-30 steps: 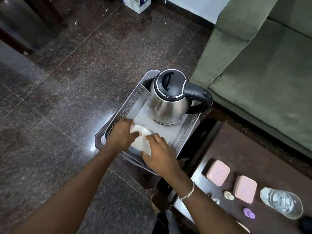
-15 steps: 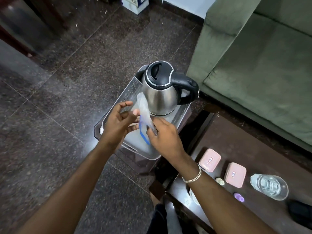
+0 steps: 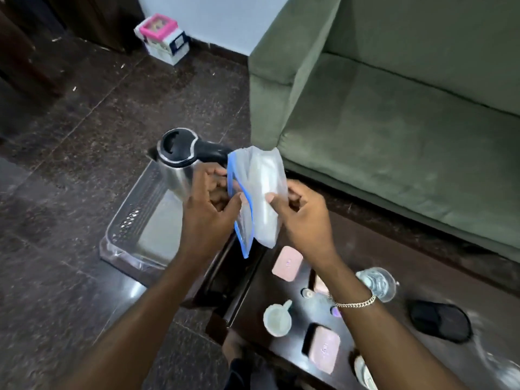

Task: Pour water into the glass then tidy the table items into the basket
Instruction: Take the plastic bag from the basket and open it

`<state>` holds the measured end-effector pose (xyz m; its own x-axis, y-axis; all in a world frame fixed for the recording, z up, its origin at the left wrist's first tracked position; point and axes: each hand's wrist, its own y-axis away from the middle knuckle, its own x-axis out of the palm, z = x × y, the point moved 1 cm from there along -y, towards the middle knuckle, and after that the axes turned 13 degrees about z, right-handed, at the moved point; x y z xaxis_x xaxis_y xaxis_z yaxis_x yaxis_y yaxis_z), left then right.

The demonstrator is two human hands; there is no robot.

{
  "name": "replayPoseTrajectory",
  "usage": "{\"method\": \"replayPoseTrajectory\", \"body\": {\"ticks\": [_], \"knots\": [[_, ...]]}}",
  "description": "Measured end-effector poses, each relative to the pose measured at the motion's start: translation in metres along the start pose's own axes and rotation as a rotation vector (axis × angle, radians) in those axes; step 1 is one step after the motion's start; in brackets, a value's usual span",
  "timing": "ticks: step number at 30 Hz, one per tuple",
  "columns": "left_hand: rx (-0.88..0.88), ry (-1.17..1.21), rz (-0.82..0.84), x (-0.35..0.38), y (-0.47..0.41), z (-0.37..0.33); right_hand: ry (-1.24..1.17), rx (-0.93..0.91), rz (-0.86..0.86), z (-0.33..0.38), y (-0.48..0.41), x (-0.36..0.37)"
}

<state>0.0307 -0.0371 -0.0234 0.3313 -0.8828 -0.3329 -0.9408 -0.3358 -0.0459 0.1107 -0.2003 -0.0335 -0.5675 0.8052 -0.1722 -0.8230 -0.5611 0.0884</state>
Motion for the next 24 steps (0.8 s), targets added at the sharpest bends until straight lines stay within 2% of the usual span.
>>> {"method": "replayPoseTrajectory", "body": {"ticks": [3,5,7,8,10,12,13,18,20,24], "knots": [[0.051,-0.101,0.068,0.026,-0.009,-0.017,0.009,0.068,-0.155,-0.006,0.015,-0.058],[0.083,-0.113,0.102,0.047,-0.013,-0.028,0.171,0.138,-0.339,-0.009,0.035,-0.090],[0.125,-0.089,0.144,0.074,-0.012,-0.042,0.310,0.099,-0.498,-0.004,0.058,-0.111],[0.149,-0.080,0.168,0.090,-0.010,-0.049,0.309,0.041,-0.495,0.000,0.068,-0.117],[0.187,-0.076,0.223,0.116,-0.006,-0.061,0.204,-0.028,-0.328,0.009,0.084,-0.121],[0.213,-0.073,0.290,0.142,-0.004,-0.073,0.199,-0.007,-0.160,0.012,0.098,-0.124],[0.228,-0.081,0.324,0.154,-0.003,-0.079,0.244,-0.005,-0.148,0.011,0.104,-0.131],[0.325,-0.415,0.419,0.198,-0.012,-0.104,0.415,-0.114,-0.431,0.006,0.143,-0.198],[0.324,-0.463,0.455,0.206,-0.011,-0.108,0.574,-0.016,-0.422,0.004,0.156,-0.216],[0.392,-0.383,0.639,0.239,0.006,-0.118,0.929,0.517,-0.339,0.014,0.171,-0.228]]}}
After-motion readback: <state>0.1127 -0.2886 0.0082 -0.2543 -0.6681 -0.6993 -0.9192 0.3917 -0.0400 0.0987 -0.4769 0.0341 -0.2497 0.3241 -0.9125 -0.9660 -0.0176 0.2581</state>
